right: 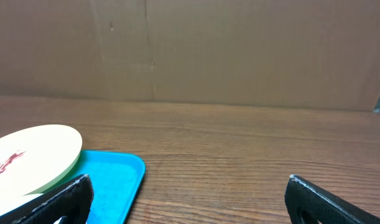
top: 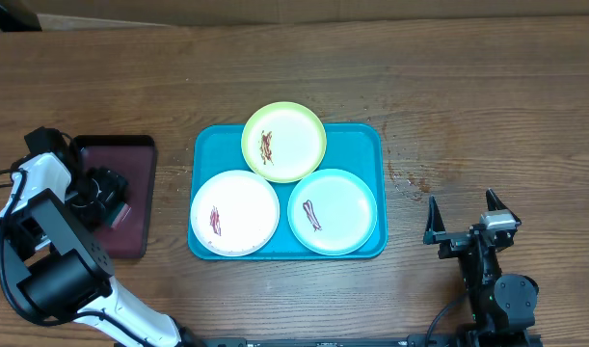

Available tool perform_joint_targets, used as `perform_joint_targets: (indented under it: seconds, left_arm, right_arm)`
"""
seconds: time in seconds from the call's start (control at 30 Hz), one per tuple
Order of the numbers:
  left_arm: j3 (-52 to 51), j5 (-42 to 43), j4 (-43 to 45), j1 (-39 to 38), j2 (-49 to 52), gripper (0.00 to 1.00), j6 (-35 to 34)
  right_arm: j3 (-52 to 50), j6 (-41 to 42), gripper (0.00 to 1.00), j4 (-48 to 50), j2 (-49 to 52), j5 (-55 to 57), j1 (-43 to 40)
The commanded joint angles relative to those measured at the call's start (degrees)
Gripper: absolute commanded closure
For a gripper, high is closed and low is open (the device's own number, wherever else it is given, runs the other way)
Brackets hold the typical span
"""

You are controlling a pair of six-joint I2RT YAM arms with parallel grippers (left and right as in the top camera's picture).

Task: Clean dirty plates on tray and stack at the side
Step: 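Grasp the green sponge with the left gripper and dip it in water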

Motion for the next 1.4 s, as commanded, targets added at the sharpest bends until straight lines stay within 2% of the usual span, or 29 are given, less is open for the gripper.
perform_joint_targets:
  seconds: [0.0, 0.07, 0.17, 0.23, 0.4, 0.43, 0.47, 0.5, 0.53, 1.03, 1.1, 1.13, 1.23, 1.27, 1.37]
  left_arm:
    - [0.44, -0.2, 0.44, 0.28, 2.03, 0.41, 0.26]
    - [0.44, -0.22, 0.37, 0.28, 2.03, 0.68, 0.31]
    - [0.44, -0.22, 0.35, 0.28, 2.03, 0.91, 0.28]
    - [0.44, -0.2, 0.35, 0.28, 2.03, 0.94, 0.28]
    - [0.44, -0.2, 0.33, 0.28, 2.03, 0.94, 0.28]
    - [0.42, -0.22, 0.33, 0.28, 2.03, 0.89, 0.28]
    - [0.42, -0.22, 0.33, 0.28, 2.03, 0.7, 0.31]
    - [0.44, -0.22, 0.37, 0.28, 2.03, 0.41, 0.28]
    - [0.44, -0.24, 0.48, 0.28, 2.03, 0.0, 0.28]
    - [0.44, -7.89, 4.74, 0.28, 2.03, 0.0, 0.31]
    - [0.44, -7.89, 4.7, 0.28, 2.03, 0.24, 0.31]
    - [0.44, -7.87, 4.68, 0.28, 2.03, 0.44, 0.31]
    - [0.44, -7.72, 4.57, 0.28, 2.03, 0.89, 0.28]
    - [0.44, -7.69, 4.37, 0.28, 2.03, 0.96, 0.28]
    - [0.44, -7.72, 3.34, 0.28, 2.03, 0.96, 0.28]
  right_arm:
    - [-0.59, -0.2, 0.0, 0.35, -0.31, -0.28, 0.26]
    - [-0.59, -0.2, 0.0, 0.35, -0.31, -0.28, 0.26]
    - [-0.59, -0.17, 0.0, 0.35, -0.31, -0.26, 0.26]
    - [-0.59, -0.2, 0.0, 0.35, -0.31, -0.28, 0.26]
    - [-0.59, -0.2, 0.0, 0.35, -0.31, -0.28, 0.26]
    - [-0.59, -0.2, 0.0, 0.35, -0.31, -0.28, 0.26]
    - [-0.59, -0.17, 0.0, 0.35, -0.31, -0.28, 0.26]
    - [-0.59, -0.17, 0.0, 0.35, -0.31, -0.28, 0.26]
    - [-0.59, -0.17, 0.0, 0.35, -0.31, -0.28, 0.26]
    - [-0.59, -0.2, 0.0, 0.35, -0.31, -0.28, 0.26]
    - [-0.59, -0.2, 0.0, 0.35, -0.31, -0.28, 0.26]
    - [-0.59, -0.2, 0.0, 0.35, -0.31, -0.28, 0.26]
    - [-0.59, -0.17, 0.0, 0.35, -0.31, -0.28, 0.26]
    - [-0.59, -0.2, 0.0, 0.35, -0.31, -0.28, 0.26]
    - [-0.59, -0.17, 0.0, 0.35, -0.31, -0.28, 0.26]
